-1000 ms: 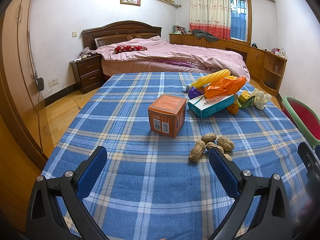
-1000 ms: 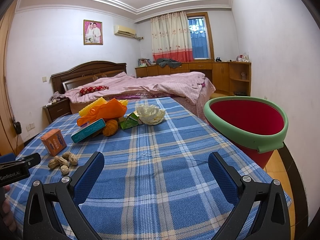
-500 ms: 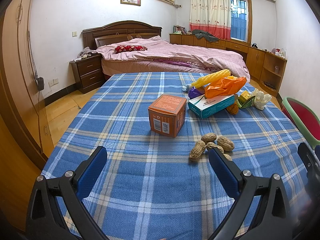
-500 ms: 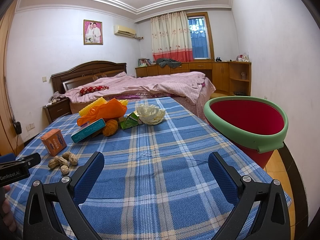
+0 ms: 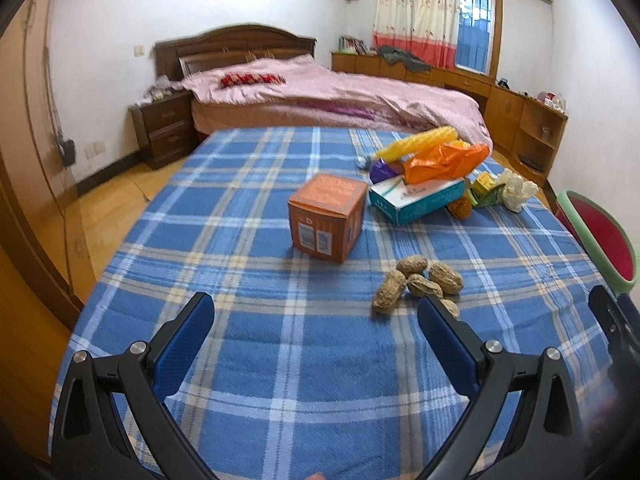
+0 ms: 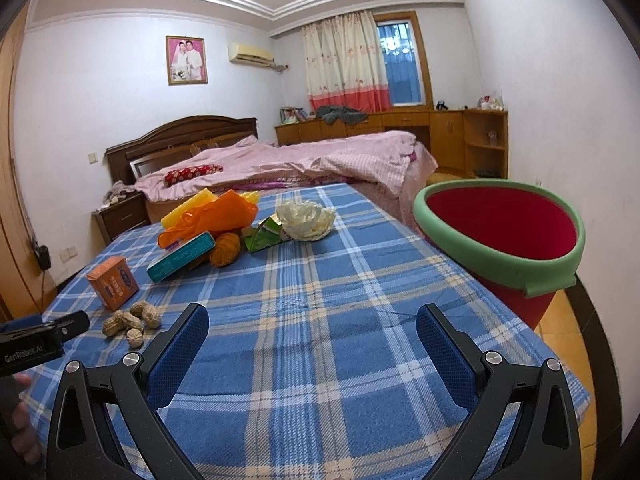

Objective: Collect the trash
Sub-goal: 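Grasp the orange box with the left tool while the right tool grasps the white plastic bag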

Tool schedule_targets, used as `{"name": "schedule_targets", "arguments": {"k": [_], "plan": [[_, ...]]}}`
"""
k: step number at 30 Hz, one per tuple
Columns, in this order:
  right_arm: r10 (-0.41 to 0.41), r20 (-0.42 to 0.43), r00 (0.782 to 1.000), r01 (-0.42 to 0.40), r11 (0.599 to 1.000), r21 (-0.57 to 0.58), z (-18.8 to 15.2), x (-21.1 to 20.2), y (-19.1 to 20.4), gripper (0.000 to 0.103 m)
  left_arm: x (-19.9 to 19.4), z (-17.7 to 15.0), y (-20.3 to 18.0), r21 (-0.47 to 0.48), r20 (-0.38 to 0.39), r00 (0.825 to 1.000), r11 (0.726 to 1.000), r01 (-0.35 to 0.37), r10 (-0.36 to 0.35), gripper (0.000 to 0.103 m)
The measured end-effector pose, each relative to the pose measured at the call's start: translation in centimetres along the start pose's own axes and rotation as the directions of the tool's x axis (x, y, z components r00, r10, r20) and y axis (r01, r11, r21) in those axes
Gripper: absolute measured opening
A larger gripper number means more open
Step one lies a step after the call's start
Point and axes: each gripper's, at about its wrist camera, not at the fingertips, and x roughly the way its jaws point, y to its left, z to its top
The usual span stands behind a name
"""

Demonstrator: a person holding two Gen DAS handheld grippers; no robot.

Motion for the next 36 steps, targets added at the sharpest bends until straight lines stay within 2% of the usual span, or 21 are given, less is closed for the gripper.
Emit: {"name": "schedule_targets", "arguments": {"k": [4, 10, 15, 18, 22, 25, 28, 30, 32, 36], "plan": [[0.011, -0.051, 0.999, -0.010, 1.000, 0.019, 0.4, 0.2, -0.3, 0.103, 0.3, 0.7, -0.1, 0.008, -0.066, 0.997, 0.999, 0.046, -0.046, 0.097], [0.020, -0.026, 0.999, -0.019, 1.000, 0.002, 2.1, -1.2, 0.0, 0.103, 0.4, 2.6, -0.8, 0.085, -0.074, 0.997, 0.996, 0.040, -0.034, 0.097], [0.060, -0.047, 0.997, -0.059, 0.998, 0.022, 3.9, -1.1, 0.0, 0.103, 1.8, 5.0, -0.3, 0.083, -0.128, 0.991, 0.995, 0.055, -0.044, 0.095], [0.039, -0.029, 0.999, -0.039, 0.999, -0.015, 5.2, -0.9, 0.1, 0.103, 3.2, 6.3, 0.2, 0.070, -0.188, 0.978, 0.992, 0.104, -0.089, 0.095], [0.018, -0.013, 1.000, -0.018, 0.999, -0.049, 7.2, 0.4, 0.1, 0.103, 4.7, 7.6, 0.1, 0.092, -0.188, 0.980, 0.992, 0.089, -0.071, 0.094], [0.037, -0.093, 0.995, -0.037, 0.999, 0.009, 8.1, 2.7, -0.7, 0.103, 5.9, 8.0, 0.1, 0.088, -0.190, 0.979, 0.992, 0.092, -0.074, 0.089], [0.077, -0.177, 0.981, -0.064, 0.995, 0.077, 8.6, 5.4, -1.5, 0.103, 7.1, 8.0, 0.5, 0.053, -0.200, 0.977, 0.994, 0.092, -0.079, 0.084], [0.051, -0.207, 0.977, -0.035, 0.996, 0.080, 8.7, 6.6, -1.6, 0.103, 7.8, 7.8, 1.1, 0.014, -0.210, 0.972, 0.994, 0.110, -0.105, 0.084], [0.038, -0.211, 0.977, -0.023, 0.997, 0.075, 8.7, 7.6, -1.4, 0.103, 8.1, 7.6, 1.5, -0.013, -0.210, 0.970, 0.993, 0.118, -0.118, 0.079], [0.004, -0.247, 0.969, 0.009, 0.999, 0.050, 8.8, 10.1, -0.9, 0.103, 8.0, 7.3, 1.7, -0.021, -0.176, 0.976, 0.992, 0.123, -0.125, 0.076]]}}
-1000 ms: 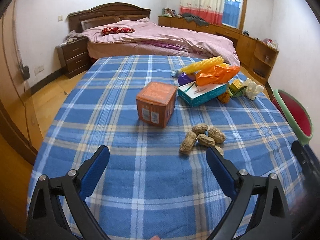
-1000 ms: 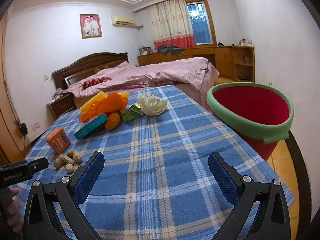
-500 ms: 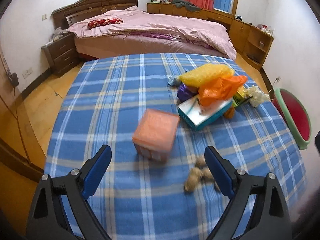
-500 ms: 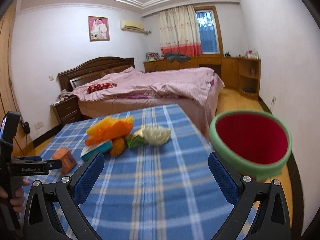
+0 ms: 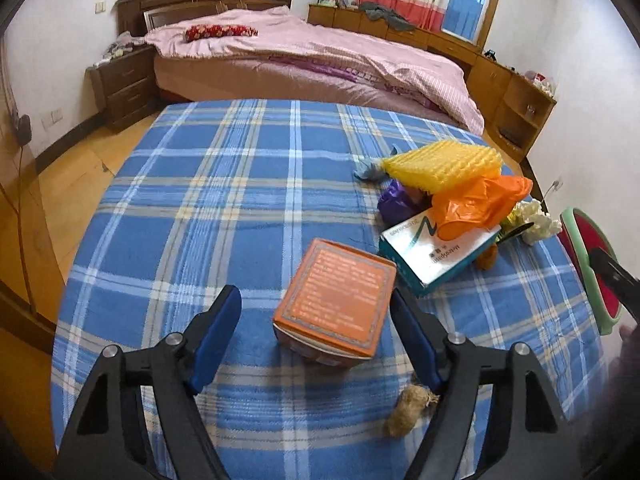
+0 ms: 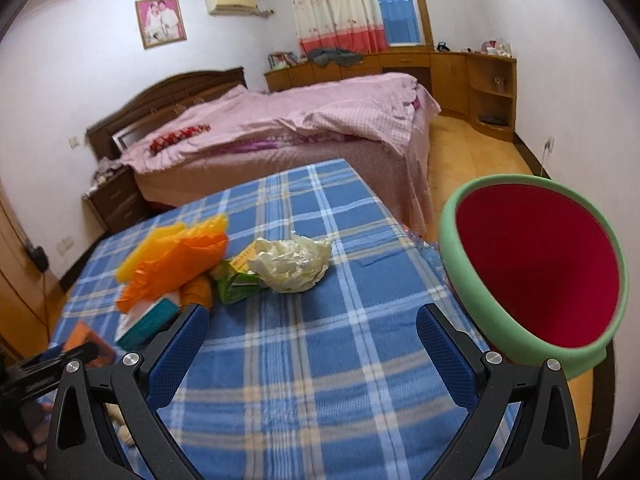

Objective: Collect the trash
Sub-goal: 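Grasp the orange box with the left tool while the right tool grasps the white plastic bag, then carry the orange box and white bag to the red bucket and release both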

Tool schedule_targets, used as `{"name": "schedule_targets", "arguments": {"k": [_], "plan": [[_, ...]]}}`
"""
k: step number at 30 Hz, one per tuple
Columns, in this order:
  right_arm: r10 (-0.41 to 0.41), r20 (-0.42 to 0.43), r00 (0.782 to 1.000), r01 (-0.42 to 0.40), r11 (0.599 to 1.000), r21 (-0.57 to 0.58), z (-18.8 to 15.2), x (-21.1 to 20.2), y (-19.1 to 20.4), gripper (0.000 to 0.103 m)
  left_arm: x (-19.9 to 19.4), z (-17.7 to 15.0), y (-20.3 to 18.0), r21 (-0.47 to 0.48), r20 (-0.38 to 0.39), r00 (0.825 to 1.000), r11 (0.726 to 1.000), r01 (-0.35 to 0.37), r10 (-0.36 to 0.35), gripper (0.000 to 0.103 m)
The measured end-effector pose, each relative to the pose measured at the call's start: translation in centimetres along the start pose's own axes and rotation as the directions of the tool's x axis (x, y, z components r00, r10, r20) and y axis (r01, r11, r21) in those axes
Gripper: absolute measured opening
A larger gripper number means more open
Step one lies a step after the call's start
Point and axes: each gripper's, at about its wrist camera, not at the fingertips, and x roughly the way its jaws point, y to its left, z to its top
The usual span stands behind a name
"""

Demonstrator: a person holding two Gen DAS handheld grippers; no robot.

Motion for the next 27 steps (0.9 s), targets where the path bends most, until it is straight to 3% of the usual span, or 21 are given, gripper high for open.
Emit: {"name": "schedule_targets", "arguments": {"k": [3, 5, 9, 11, 14, 16, 21, 27], "plan": [[-0.013, -0.022, 1.000, 0.013, 1.000, 0.002, 0.6, 1.8, 0.4, 0.103, 0.0, 0.2, -0.3, 0.030, 0.023, 1.000, 0.999, 0.020, -0.021, 0.073], [-0.020, -0.022, 1.000, 0.020, 1.000, 0.005, 1.2, 2.8, 0.7, 0.103, 0.2, 0.3, -0.4, 0.041, 0.022, 0.998, 0.997, 0.059, -0.060, 0.066], [-0.032, -0.055, 0.998, 0.034, 0.999, 0.036, 2.3, 4.7, 1.1, 0.103, 0.9, 0.5, -0.5, 0.040, -0.019, 0.989, 0.988, 0.150, -0.149, 0.060], [-0.032, -0.087, 0.996, 0.038, 0.997, 0.065, 2.5, 5.5, 1.1, 0.098, 1.2, 0.6, -0.5, 0.032, -0.033, 0.982, 0.982, 0.184, -0.183, 0.056], [0.023, -0.148, 0.989, -0.009, 0.996, 0.089, 2.6, 7.3, 1.0, 0.069, 1.6, 0.6, -0.2, 0.015, -0.038, 0.980, 0.981, 0.194, -0.194, 0.051], [0.037, -0.181, 0.983, -0.020, 0.995, 0.097, 2.5, 8.2, 0.9, 0.035, 1.6, 0.6, 0.0, 0.000, -0.038, 0.980, 0.980, 0.197, -0.197, 0.050], [0.061, -0.149, 0.987, -0.045, 0.993, 0.109, 2.4, 7.3, 0.6, 0.025, 1.6, 0.6, 0.2, -0.011, -0.037, 0.981, 0.982, 0.190, -0.190, 0.050], [0.075, -0.070, 0.995, -0.067, 0.992, 0.110, 2.0, 2.5, 0.0, 0.023, -0.6, 0.6, -0.5, -0.011, -0.003, 0.984, 0.984, 0.180, -0.180, 0.049]]}}
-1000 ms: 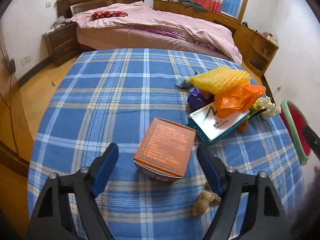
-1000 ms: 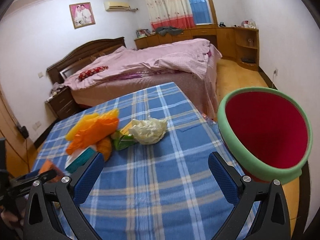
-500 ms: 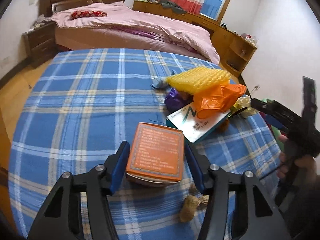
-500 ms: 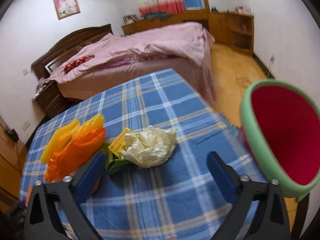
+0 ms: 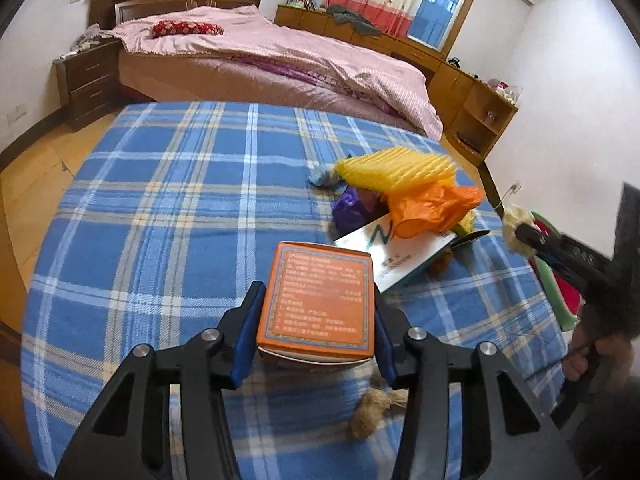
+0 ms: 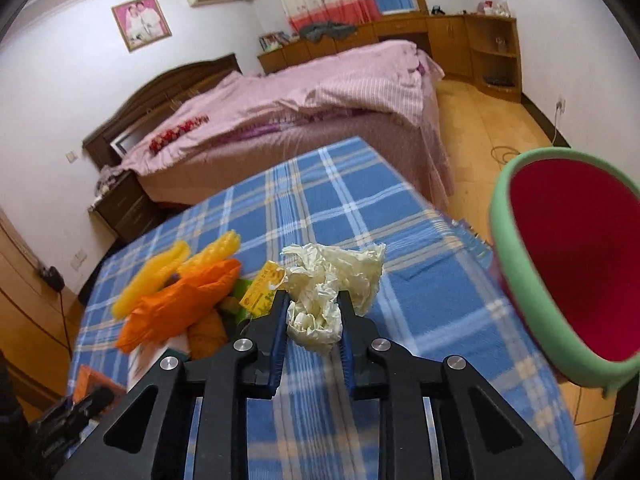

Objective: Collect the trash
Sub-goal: 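Carry the orange box and white bag to the red bucket and release both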

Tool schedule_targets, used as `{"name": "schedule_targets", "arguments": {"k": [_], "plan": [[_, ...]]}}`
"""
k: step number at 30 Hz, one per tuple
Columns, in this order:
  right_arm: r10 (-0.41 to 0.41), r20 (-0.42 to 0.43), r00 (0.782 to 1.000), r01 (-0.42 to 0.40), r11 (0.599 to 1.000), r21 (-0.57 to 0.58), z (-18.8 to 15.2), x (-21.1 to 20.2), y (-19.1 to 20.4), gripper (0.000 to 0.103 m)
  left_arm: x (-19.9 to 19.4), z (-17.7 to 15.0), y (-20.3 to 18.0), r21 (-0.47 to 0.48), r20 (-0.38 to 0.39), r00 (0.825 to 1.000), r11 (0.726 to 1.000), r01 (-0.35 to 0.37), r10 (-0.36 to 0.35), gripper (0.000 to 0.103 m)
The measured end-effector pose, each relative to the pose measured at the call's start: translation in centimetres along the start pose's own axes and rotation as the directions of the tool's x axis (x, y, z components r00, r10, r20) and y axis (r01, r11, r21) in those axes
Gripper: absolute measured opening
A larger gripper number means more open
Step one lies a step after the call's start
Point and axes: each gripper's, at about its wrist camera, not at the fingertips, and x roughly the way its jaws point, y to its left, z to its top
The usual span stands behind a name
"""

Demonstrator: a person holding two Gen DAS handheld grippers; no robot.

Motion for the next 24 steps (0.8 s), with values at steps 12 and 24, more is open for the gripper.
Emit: {"name": "schedule_targets", "arguments": {"k": [12, 24], "plan": [[0.027, 0.069, 0.997, -0.032, 0.996, 0.078, -2.5, -9.1, -4.1, 0.023, -3.4, 0.7, -5.8, 0.090, 0.005, 0.999, 0.995, 0.048, -0.049, 0.049], [-0.070, 0.122, 0.990, 0.044, 0.979, 0.200, -2.9, -13.2, -12.4, 0.023, 0.3, 2.2, -17.2, 0.250, -0.090, 0.981, 0.949, 0.191, -0.173, 0.049]]}}
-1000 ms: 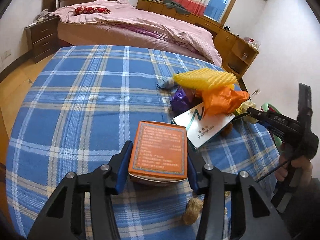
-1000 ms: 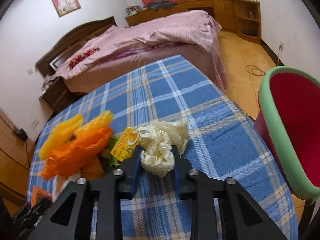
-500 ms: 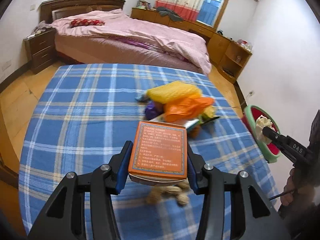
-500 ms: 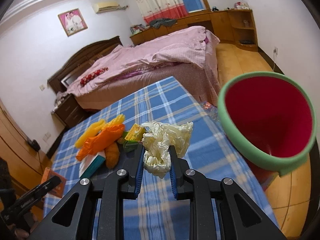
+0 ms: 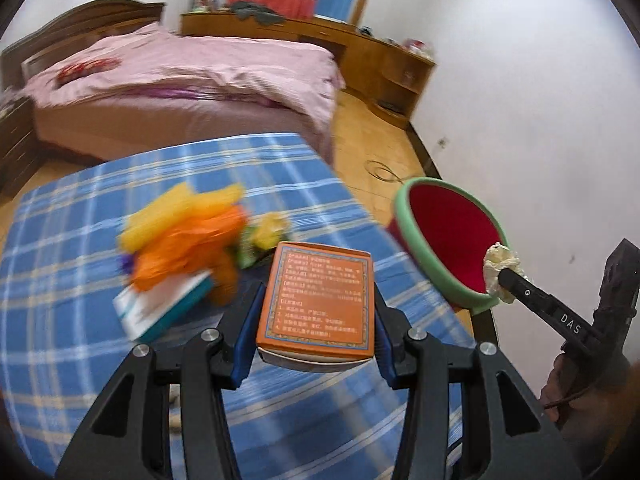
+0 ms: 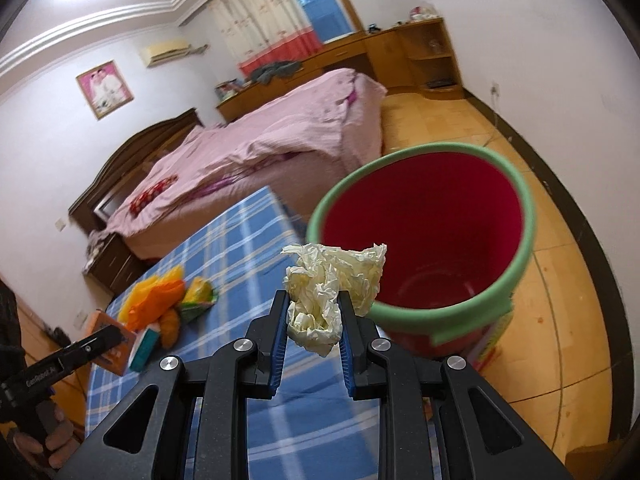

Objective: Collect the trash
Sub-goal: 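Carry the orange box and white bag to the red bucket and release both, then move the left tool back over the table toward the white medicine box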

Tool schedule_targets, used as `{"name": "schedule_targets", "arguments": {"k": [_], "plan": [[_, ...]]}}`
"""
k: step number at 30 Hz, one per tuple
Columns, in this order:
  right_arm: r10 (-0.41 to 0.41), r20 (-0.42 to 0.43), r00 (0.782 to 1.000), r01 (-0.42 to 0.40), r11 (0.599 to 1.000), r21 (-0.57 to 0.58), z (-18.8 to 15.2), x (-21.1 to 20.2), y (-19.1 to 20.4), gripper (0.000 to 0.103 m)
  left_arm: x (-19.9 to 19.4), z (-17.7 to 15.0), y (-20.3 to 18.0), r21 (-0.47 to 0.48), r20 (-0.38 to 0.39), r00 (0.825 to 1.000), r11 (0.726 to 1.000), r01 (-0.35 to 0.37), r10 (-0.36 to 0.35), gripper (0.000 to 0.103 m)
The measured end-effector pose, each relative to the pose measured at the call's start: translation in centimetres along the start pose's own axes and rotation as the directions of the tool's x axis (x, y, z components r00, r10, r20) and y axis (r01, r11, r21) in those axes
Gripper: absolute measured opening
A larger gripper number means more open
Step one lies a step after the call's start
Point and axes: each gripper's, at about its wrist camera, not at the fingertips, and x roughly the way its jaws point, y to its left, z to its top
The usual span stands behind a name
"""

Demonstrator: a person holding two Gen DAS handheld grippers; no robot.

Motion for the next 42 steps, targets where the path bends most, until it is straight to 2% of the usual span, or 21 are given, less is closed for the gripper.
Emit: {"name": "schedule_targets", "arguments": {"k": [8, 18, 22, 23, 24, 25, 28, 34, 42], "plan": [[-0.048, 0.012, 0.999, 0.048, 0.998, 0.034, 1.9, 0.6, -4.1, 0.024, 5.6, 3.3, -6.5, 0.077, -0.030, 0.996, 0.993, 0.085, -0.083, 0.049], [-0.085, 0.001, 0.996, 0.084, 0.995, 0.061, 3.5, 3.3, -8.3, 0.026, 12.1, 4.8, -12.8, 0.179, -0.080, 0.995, 0.981, 0.080, -0.067, 0.049], [-0.075, 0.002, 0.997, 0.075, 0.993, 0.088, 3.5, 3.8, -9.4, 0.032, 13.8, 4.6, -14.4, 0.219, -0.107, 0.992, 0.972, 0.086, -0.064, 0.050], [-0.070, 0.003, 0.998, 0.070, 0.993, 0.094, 3.4, 3.8, -9.6, 0.032, 14.2, 4.6, -14.7, 0.227, -0.113, 0.992, 0.970, 0.086, -0.062, 0.054], [-0.067, 0.003, 0.998, 0.066, 0.993, 0.097, 3.3, 4.0, -9.7, 0.033, 14.5, 4.6, -15.0, 0.231, -0.114, 0.992, 0.969, 0.084, -0.059, 0.058], [-0.066, 0.002, 0.998, 0.065, 0.993, 0.098, 3.2, 4.0, -9.9, 0.038, 14.7, 4.6, -15.1, 0.231, -0.112, 0.992, 0.969, 0.083, -0.059, 0.063], [-0.056, 0.001, 0.998, 0.056, 0.992, 0.109, 3.1, 4.3, -10.6, 0.051, 15.0, 4.5, -15.4, 0.227, -0.111, 0.991, 0.970, 0.092, -0.068, 0.067], [-0.036, 0.023, 0.999, 0.033, 0.989, 0.141, 2.9, 3.8, -11.1, 0.055, 15.3, 4.9, -15.7, 0.231, -0.104, 0.991, 0.967, 0.109, -0.087, 0.067], [-0.045, 0.046, 0.998, 0.037, 0.988, 0.151, 2.8, 2.6, -10.8, 0.055, 13.4, 4.9, -15.1, 0.214, -0.077, 0.993, 0.971, 0.106, -0.092, 0.067]]}}
